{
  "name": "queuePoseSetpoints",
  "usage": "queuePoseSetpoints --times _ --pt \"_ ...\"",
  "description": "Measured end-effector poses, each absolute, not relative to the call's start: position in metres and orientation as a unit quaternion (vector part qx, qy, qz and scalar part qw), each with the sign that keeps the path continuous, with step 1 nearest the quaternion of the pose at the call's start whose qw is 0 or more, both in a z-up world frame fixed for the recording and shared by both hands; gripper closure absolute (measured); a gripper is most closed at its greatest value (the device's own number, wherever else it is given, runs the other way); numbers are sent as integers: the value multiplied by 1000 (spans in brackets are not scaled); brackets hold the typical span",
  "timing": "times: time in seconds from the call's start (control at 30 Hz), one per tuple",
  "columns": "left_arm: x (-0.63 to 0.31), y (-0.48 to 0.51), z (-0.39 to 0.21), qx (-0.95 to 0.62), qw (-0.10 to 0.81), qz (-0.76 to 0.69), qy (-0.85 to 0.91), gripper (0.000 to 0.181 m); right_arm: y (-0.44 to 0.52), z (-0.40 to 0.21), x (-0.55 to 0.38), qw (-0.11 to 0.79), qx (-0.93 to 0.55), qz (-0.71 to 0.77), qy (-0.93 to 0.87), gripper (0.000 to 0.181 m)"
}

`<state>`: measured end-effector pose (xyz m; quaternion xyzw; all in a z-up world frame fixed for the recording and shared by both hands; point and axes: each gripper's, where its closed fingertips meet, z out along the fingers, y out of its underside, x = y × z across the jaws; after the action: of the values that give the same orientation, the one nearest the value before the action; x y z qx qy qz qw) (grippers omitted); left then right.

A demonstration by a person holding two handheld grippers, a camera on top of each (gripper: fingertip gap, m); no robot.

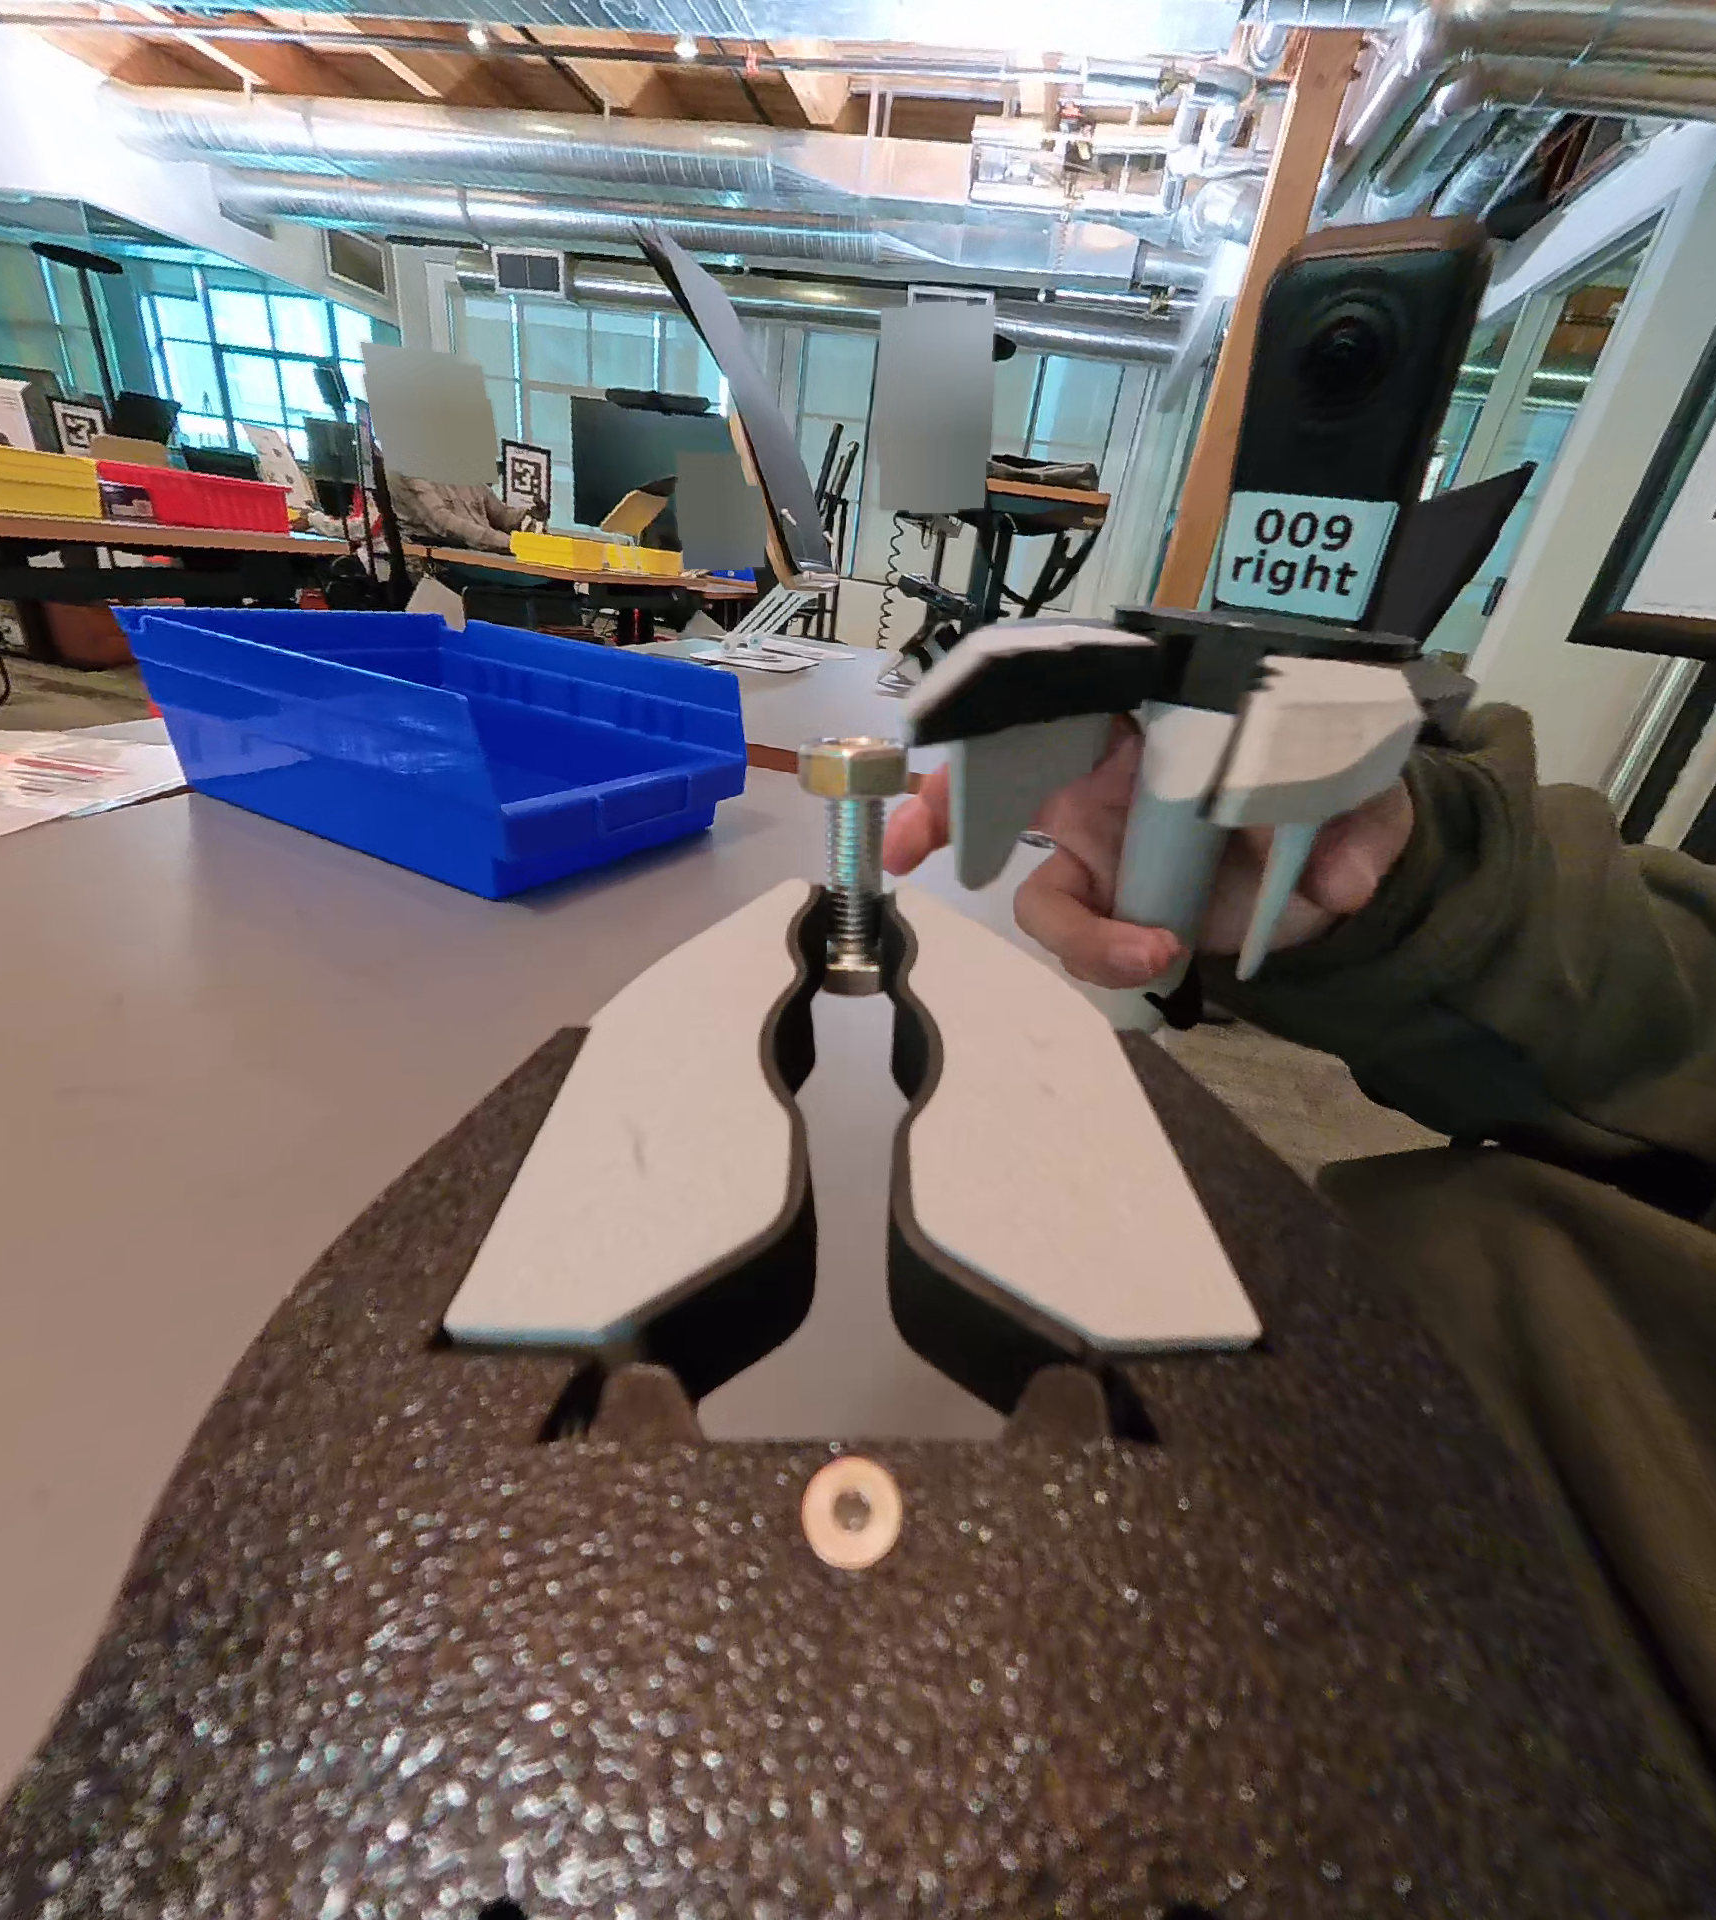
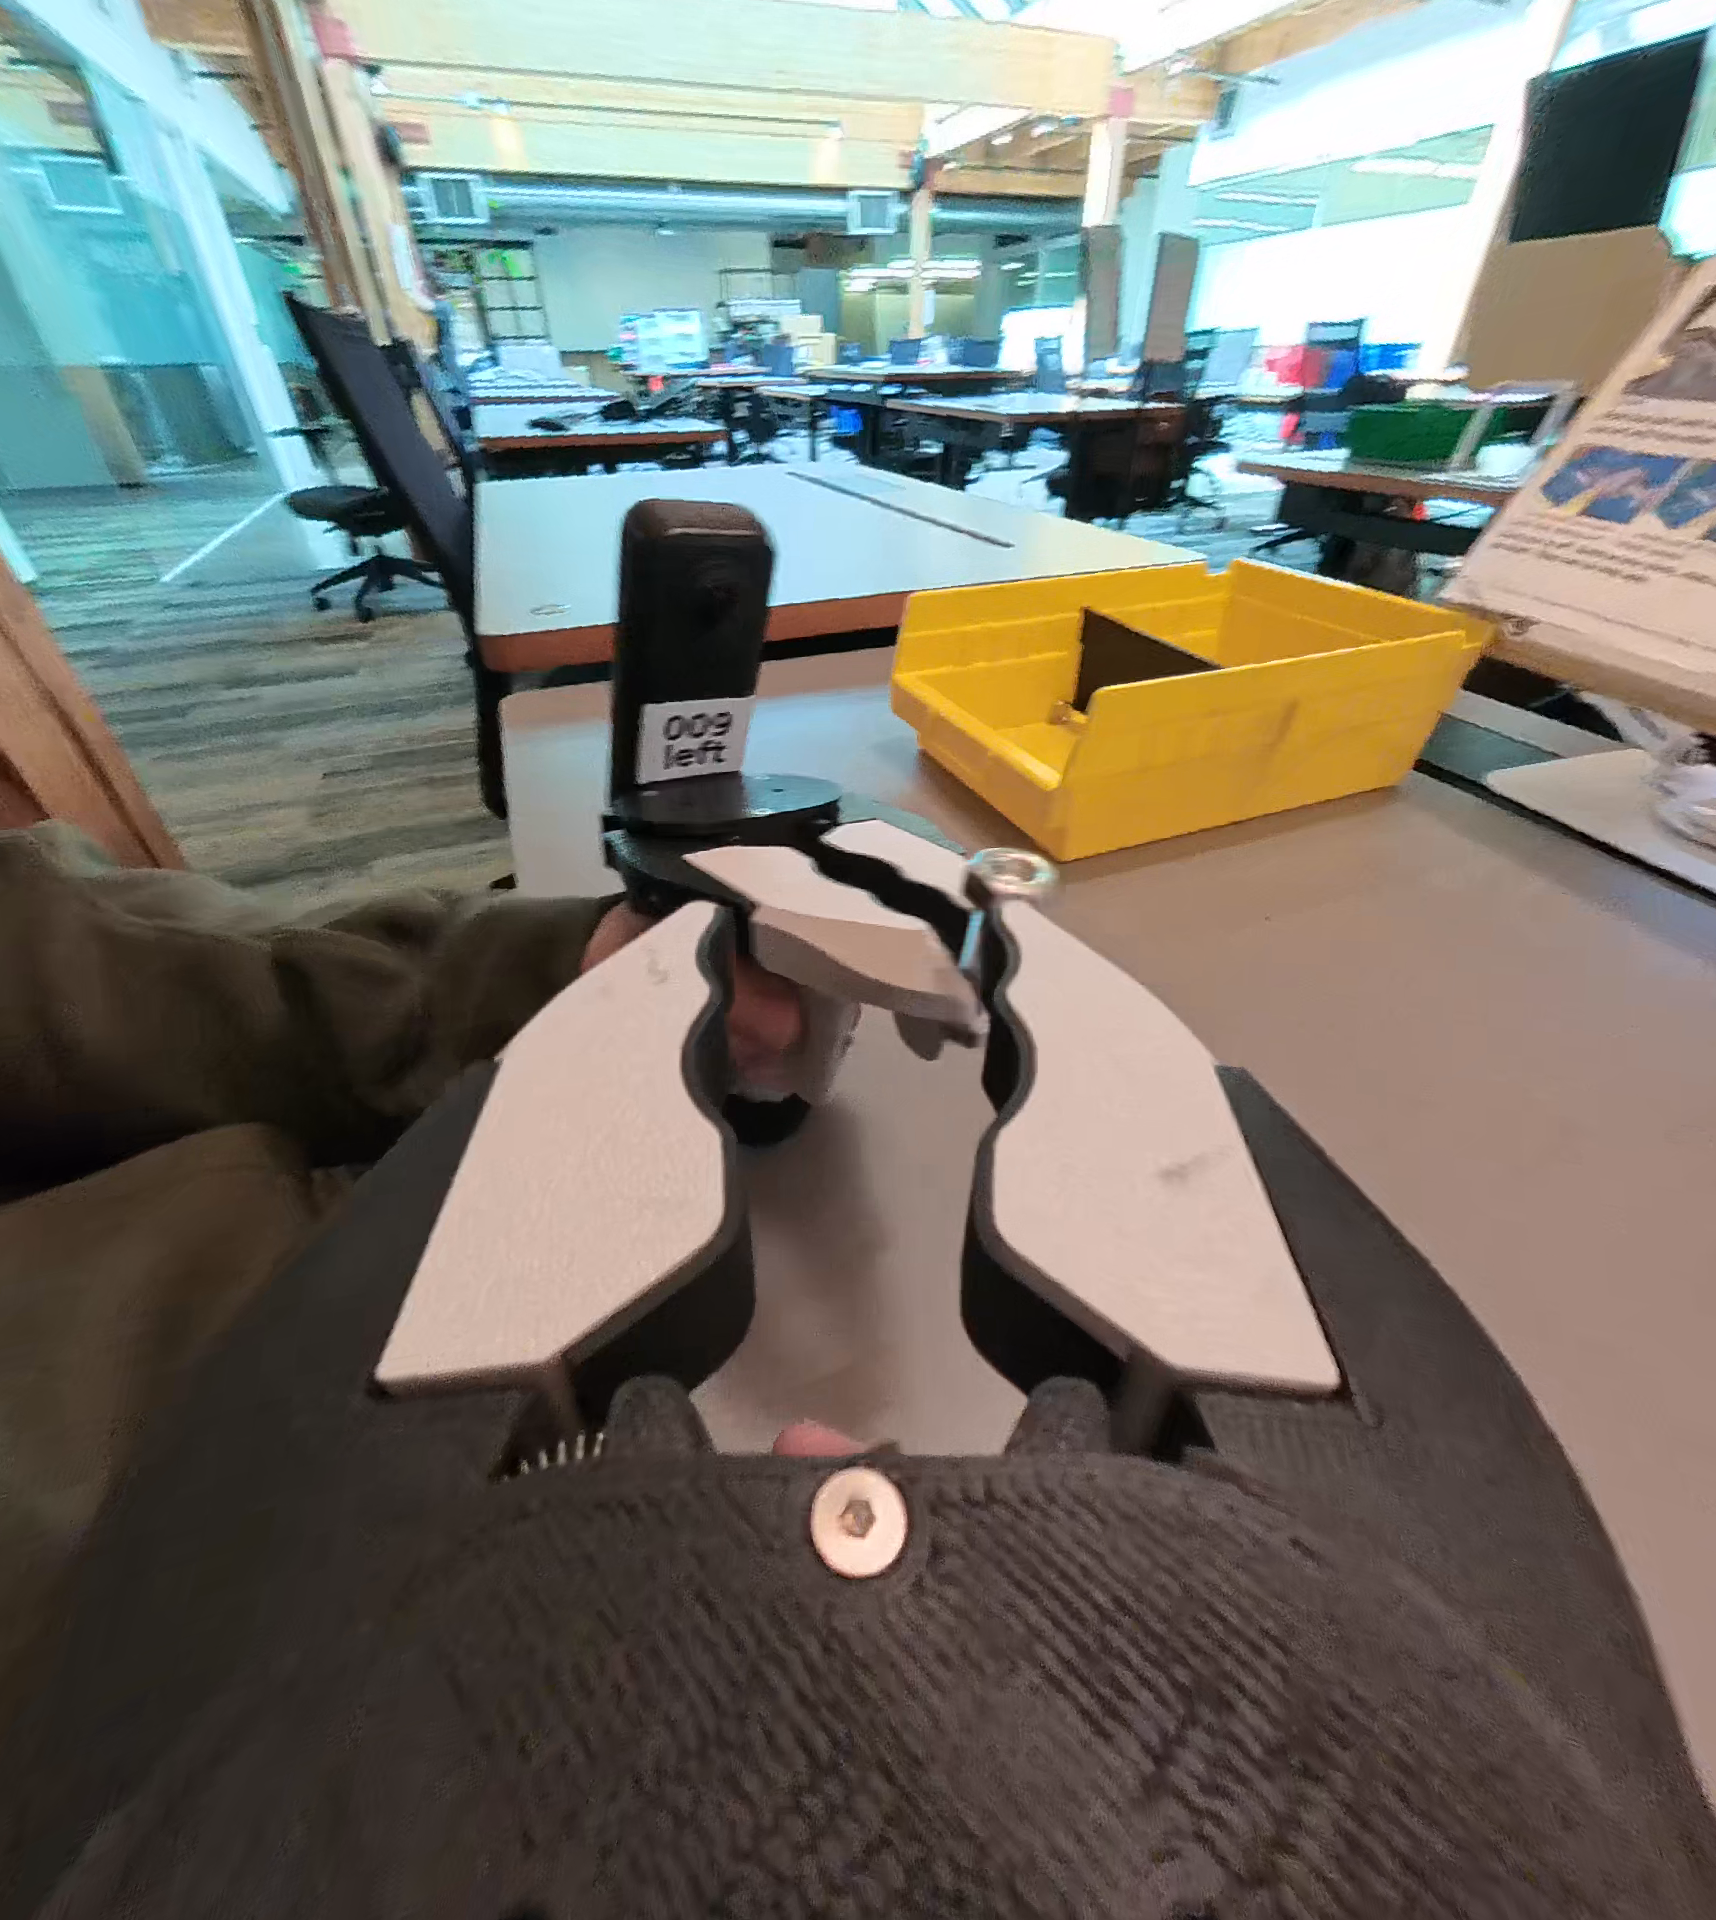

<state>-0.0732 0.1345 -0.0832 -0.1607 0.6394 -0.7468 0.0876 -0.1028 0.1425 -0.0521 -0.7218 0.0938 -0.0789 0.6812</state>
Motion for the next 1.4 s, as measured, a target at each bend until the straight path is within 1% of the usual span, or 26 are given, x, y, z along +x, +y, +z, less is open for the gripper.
queuePoseSetpoints --times 0.13,0.2,0.3,0.33,0.37,0.4,0.43,0.57,0.67,0.8,0.83,0.9,0.93,0.97,1.13,1.17,1.23,1.3,1.37,1.4 --pt "-81 126 -85 -139 79 -741 653 172 144 -58 -92 684 -713 -91 125 121" --pt "-82 124 -86 -135 79 -737 657 172 148 -60 -96 685 -714 -77 120 123" --pt "-75 128 -86 -156 92 -737 652 172 150 -60 -98 682 -718 -77 119 120" --pt "-72 131 -86 -166 97 -736 649 172 148 -60 -98 680 -720 -77 116 122" --pt "-69 133 -86 -176 98 -736 646 172 147 -59 -101 679 -723 -68 106 130" --pt "-68 134 -86 -180 95 -737 645 172 148 -59 -110 679 -727 -47 84 146" --pt "-68 134 -86 -180 94 -738 644 172 147 -58 -111 680 -727 -43 80 144" --pt "-74 129 -86 -159 90 -736 652 172 139 -56 -86 682 -710 -114 131 124" --pt "-79 125 -87 -145 83 -735 657 172 141 -60 -84 687 -705 -94 150 119" --pt "-77 126 -87 -151 79 -735 656 172 149 -63 -94 690 -709 -66 130 126" --pt "-74 128 -88 -162 84 -732 656 172 150 -64 -95 687 -712 -67 128 123" --pt "-67 133 -89 -184 96 -729 652 172 149 -65 -95 679 -719 -71 126 126" --pt "-65 135 -89 -193 95 -729 650 172 149 -64 -101 679 -724 -61 105 141" --pt "-64 135 -89 -194 93 -729 649 172 149 -62 -109 683 -724 -49 82 149" --pt "-73 127 -90 -165 89 -725 663 172 144 -63 -81 676 -710 -132 146 114" --pt "-75 126 -90 -159 85 -726 663 172 145 -66 -81 675 -711 -128 148 112" --pt "-76 124 -90 -155 82 -726 665 172 148 -67 -84 679 -712 -109 145 112" --pt "-72 127 -89 -167 88 -727 660 172 152 -65 -92 687 -709 -89 132 120" --pt "-67 131 -90 -184 98 -724 658 172 152 -63 -93 686 -710 -82 134 118" --pt "-62 134 -91 -201 105 -720 656 172 151 -63 -94 685 -713 -77 130 121"
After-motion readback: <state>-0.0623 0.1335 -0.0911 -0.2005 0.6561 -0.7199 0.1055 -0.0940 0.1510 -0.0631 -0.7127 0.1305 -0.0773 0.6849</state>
